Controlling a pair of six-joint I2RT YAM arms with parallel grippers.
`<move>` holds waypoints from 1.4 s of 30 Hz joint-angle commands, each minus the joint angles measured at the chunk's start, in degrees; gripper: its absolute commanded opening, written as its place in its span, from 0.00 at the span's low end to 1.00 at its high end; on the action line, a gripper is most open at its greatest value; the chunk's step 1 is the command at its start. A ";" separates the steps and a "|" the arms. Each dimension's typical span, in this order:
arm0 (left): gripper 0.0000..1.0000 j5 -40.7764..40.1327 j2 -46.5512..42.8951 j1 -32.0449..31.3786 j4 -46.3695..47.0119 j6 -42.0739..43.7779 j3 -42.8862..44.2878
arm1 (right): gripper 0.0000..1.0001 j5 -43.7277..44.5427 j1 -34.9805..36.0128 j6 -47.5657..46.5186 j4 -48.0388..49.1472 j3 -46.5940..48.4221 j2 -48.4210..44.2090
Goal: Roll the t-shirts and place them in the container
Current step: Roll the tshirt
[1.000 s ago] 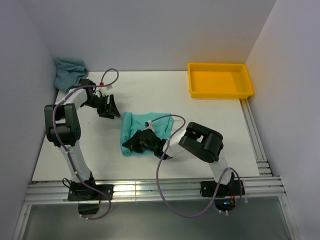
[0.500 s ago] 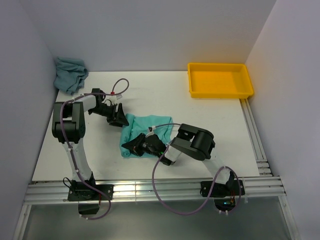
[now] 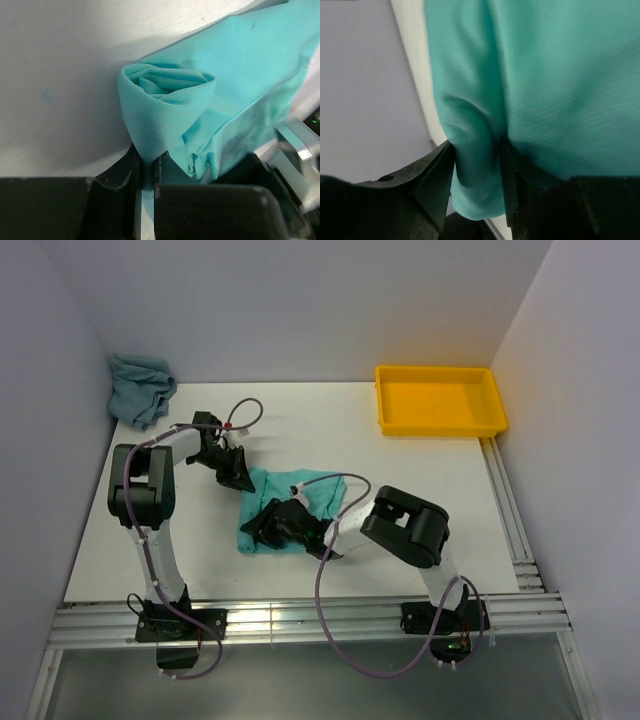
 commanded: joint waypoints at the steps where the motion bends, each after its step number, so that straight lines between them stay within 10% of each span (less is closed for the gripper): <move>1: 0.00 -11.56 -2.18 -0.85 1.63 0.21 0.71 | 0.50 7.44 2.42 -8.20 -26.48 7.16 -5.21; 16: 0.01 -17.19 -2.27 -3.31 0.39 -0.22 1.23 | 0.59 30.11 9.80 -16.83 -76.45 42.23 -0.30; 42: 0.16 -18.24 -1.48 -4.98 -1.19 -0.66 4.04 | 0.54 31.45 9.89 -23.52 -86.57 62.90 17.19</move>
